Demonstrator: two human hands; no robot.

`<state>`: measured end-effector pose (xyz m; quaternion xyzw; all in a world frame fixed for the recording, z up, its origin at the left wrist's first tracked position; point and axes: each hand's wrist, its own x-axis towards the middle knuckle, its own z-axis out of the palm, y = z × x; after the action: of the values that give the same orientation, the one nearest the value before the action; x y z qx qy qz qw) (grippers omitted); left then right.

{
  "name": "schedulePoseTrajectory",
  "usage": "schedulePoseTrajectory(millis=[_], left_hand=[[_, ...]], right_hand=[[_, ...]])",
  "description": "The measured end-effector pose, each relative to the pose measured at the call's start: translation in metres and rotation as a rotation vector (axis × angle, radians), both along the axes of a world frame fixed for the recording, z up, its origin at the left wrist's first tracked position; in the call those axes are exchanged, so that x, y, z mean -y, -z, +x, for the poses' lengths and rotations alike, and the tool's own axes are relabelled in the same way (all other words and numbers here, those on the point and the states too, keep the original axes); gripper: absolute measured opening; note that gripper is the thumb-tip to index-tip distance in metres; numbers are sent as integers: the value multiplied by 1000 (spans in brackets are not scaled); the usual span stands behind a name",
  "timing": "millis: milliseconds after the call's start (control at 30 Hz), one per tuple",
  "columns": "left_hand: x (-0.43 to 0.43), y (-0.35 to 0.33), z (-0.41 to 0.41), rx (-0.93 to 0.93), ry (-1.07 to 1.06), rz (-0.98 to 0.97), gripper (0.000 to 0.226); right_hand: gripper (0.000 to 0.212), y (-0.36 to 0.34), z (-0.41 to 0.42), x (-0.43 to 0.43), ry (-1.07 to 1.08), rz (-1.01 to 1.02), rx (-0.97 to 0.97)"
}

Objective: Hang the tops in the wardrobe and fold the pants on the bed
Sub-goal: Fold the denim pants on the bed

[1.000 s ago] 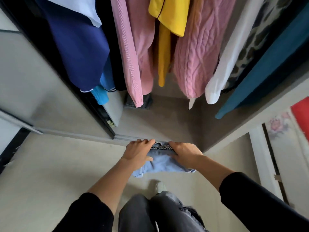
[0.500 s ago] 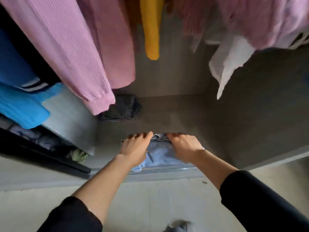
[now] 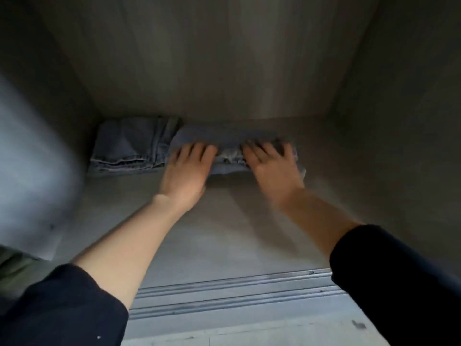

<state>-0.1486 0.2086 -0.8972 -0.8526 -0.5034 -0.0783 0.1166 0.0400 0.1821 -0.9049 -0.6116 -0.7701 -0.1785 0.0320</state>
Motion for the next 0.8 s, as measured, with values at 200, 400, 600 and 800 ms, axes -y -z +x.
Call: schedulePoseTrajectory(millis=[200, 400, 600, 800], left_hand=[[11, 63, -3, -44, 105, -79, 52], [-44, 74, 4, 77, 23, -112, 52], [-68, 94, -10, 230, 2, -177, 70], [-83, 103, 2, 238, -62, -182, 66]], right_hand=[[62, 78, 4, 17, 6, -111, 167], [66, 76, 4, -49, 160, -296, -98], [82, 96, 4, -89, 165, -427, -246], [80, 96, 8, -118, 180, -490, -300]])
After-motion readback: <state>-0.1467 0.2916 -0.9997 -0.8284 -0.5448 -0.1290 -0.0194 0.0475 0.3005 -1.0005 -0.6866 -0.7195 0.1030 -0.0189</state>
